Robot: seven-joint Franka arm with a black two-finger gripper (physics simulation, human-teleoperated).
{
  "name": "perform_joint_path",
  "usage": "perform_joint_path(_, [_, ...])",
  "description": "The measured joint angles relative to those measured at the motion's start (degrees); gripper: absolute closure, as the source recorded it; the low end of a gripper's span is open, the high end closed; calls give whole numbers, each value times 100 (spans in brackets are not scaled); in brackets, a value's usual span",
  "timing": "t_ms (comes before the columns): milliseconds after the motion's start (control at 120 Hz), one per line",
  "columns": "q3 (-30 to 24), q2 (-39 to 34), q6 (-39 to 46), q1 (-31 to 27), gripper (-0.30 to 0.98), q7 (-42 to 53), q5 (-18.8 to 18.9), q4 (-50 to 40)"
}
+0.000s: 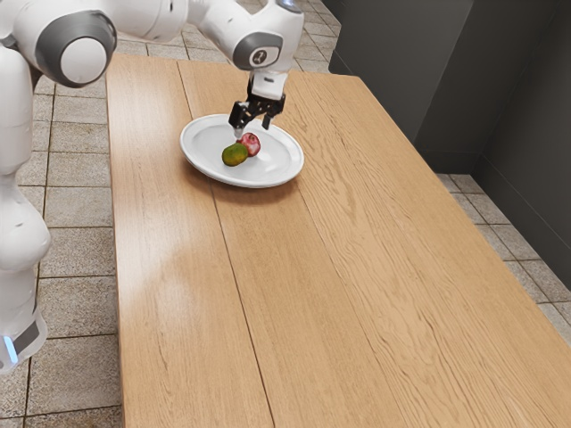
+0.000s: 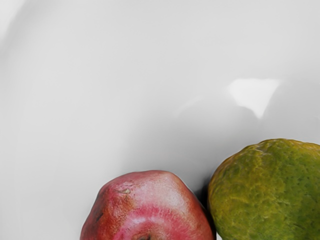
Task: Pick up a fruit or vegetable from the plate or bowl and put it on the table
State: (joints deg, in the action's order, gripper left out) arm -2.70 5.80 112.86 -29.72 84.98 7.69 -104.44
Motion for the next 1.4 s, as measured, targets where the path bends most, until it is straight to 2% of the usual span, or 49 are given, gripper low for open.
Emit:
perform_joint_path(958, [46,270,249,-30,2,106,-89,1])
perform_joint_path(1183, [52,375,303,-40,9,83,-114,1])
perform_joint_path(1400, [51,401,326,-31,26,46,-109,14])
